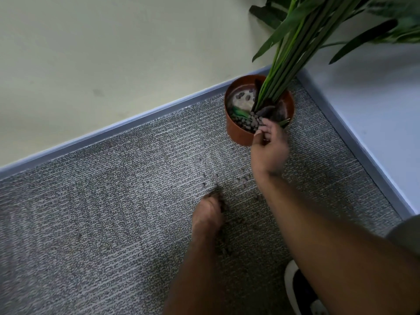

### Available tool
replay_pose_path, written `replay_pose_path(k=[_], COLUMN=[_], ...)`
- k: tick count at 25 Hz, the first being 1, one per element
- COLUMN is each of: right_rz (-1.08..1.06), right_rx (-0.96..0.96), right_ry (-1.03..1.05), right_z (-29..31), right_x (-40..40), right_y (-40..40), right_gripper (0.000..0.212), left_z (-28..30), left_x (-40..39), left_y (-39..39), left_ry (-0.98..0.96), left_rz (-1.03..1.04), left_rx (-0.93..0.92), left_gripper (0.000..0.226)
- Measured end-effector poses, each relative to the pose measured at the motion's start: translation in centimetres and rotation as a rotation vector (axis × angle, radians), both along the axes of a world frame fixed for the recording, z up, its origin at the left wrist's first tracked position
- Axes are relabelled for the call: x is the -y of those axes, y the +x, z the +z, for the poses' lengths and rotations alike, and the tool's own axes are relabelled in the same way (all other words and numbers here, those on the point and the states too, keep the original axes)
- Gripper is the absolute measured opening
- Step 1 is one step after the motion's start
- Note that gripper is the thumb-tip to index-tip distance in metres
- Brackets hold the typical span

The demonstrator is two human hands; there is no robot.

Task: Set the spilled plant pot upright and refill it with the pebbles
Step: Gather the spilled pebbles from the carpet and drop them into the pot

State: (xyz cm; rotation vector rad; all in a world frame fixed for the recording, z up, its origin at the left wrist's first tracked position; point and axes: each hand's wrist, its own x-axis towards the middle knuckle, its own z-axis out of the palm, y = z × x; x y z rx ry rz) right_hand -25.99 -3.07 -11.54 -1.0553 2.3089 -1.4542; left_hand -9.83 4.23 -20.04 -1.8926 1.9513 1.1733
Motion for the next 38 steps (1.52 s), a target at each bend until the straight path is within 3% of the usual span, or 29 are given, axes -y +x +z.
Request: replay_pose_path(k=[4, 8, 11, 13, 16, 22, 25, 29, 32, 34, 36, 38], right_rz=[0.468, 0.795, 0.973, 1.091, 1.179, 1.288, 1.323, 1.226, 0.829, 0.543, 0.303, 0.077], right_rx=[-0.201, -0.261, -0.176, -0.261, -0.376, -0.5, -0.524, -0.371, -0.06, 0.177, 0.422, 0.709], right_ry=[0.067, 0.363, 0.835, 1.04, 1.084, 1.035, 0.982, 0.944, 0.697, 0.546, 0.408, 0.129], right_z=[-1.3, -4.5, -5.5, -5.8, -5.9, -6.9, -8.0, -8.8, -8.3, -7.0, -4.9, -2.2], right_x=[-2.2, -6.2, -8.4, -9.0, -9.4, -9.7, -10.1, -10.3, -9.3, -7.7, -5.4, -2.5], right_y=[1.0, 1.4, 1.6, 2.2, 3.3, 3.3, 3.1, 2.7, 2.8, 3.2, 3.4, 3.0], right_gripper=[0.015, 0.013, 0.038, 0.062, 0.065, 0.033, 0.025, 0.021, 0.006, 0.012, 0.018, 0.02], left_z=[0.0, 0.4, 0.7, 1.0, 1.3, 0.9, 0.4, -0.3, 0.0, 1.1, 3.7, 7.0], left_x=[0.1, -0.7, -1.2, -1.3, -1.6, -2.2, -2.1, -2.3, -1.1, 0.8, 3.3, 5.7], left_y=[0.6, 1.0, 1.5, 1.8, 2.2, 1.8, 1.2, 1.5, 1.2, 0.3, -1.1, -2.8], left_ry=[0.011, -0.009, 0.025, 0.051, 0.053, 0.039, 0.041, 0.097, 0.117, 0.103, 0.106, 0.098], left_rz=[0.036, 0.063, 0.094, 0.084, 0.002, -0.107, -0.044, 0.183, 0.546, 0.78, 0.922, 0.987], left_rx=[0.008, 0.0, -0.017, -0.014, 0.017, 0.028, -0.01, -0.107, -0.312, -0.508, -0.718, -0.91], left_gripper=[0.024, 0.032, 0.04, 0.044, 0.045, 0.035, 0.034, 0.018, 0.005, 0.007, 0.009, 0.01])
